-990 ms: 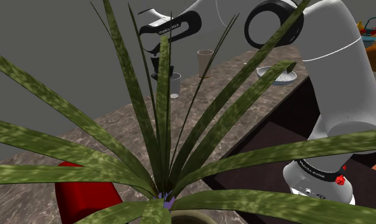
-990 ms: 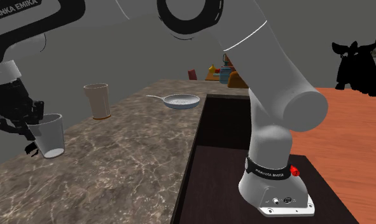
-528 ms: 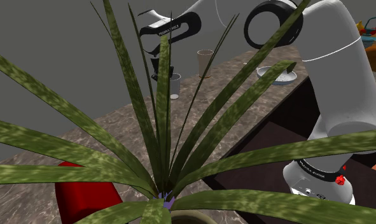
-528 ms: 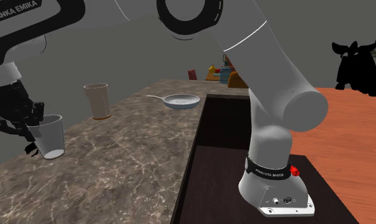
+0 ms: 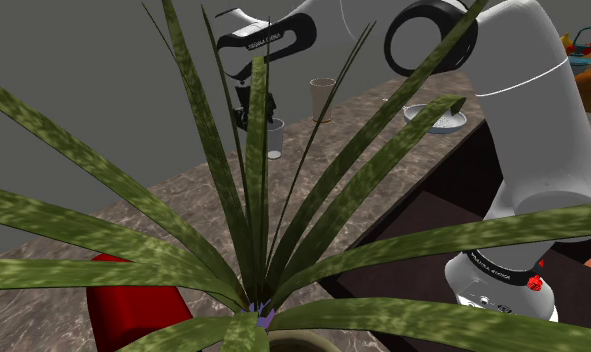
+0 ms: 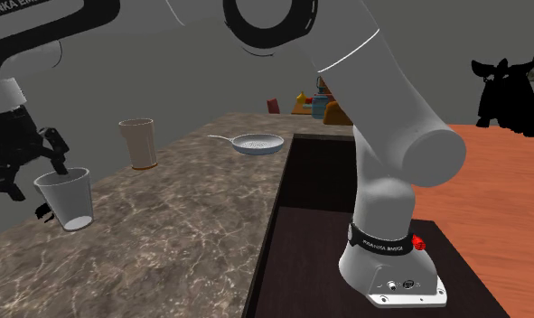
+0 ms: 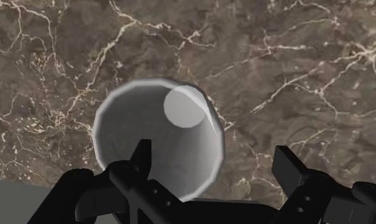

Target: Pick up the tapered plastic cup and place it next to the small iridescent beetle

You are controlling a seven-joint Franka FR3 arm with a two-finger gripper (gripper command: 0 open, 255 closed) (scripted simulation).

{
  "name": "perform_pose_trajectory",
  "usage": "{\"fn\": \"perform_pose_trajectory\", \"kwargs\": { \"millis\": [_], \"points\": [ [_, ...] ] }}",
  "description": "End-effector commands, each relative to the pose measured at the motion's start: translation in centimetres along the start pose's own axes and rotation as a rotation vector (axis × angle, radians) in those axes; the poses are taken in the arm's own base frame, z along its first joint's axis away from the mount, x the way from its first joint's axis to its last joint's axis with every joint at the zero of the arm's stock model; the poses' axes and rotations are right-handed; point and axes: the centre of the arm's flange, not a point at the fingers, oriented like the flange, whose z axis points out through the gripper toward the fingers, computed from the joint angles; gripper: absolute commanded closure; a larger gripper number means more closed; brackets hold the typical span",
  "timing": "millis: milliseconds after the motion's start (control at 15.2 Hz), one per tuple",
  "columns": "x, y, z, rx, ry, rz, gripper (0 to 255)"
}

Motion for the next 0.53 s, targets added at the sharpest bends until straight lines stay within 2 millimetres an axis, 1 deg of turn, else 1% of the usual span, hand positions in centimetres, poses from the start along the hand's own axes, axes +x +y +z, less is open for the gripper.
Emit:
{"fn": "perform_pose_trajectory", "kwargs": {
  "millis": [0, 66, 462],
  "points": [
    [0.0, 0.0, -2.4, 0.000, 0.000, 0.000, 0],
    [0.0, 0.0, -3.5, 0.000, 0.000, 0.000, 0],
    [0.0, 0.0, -3.5, 0.000, 0.000, 0.000, 0]
  ]
}}
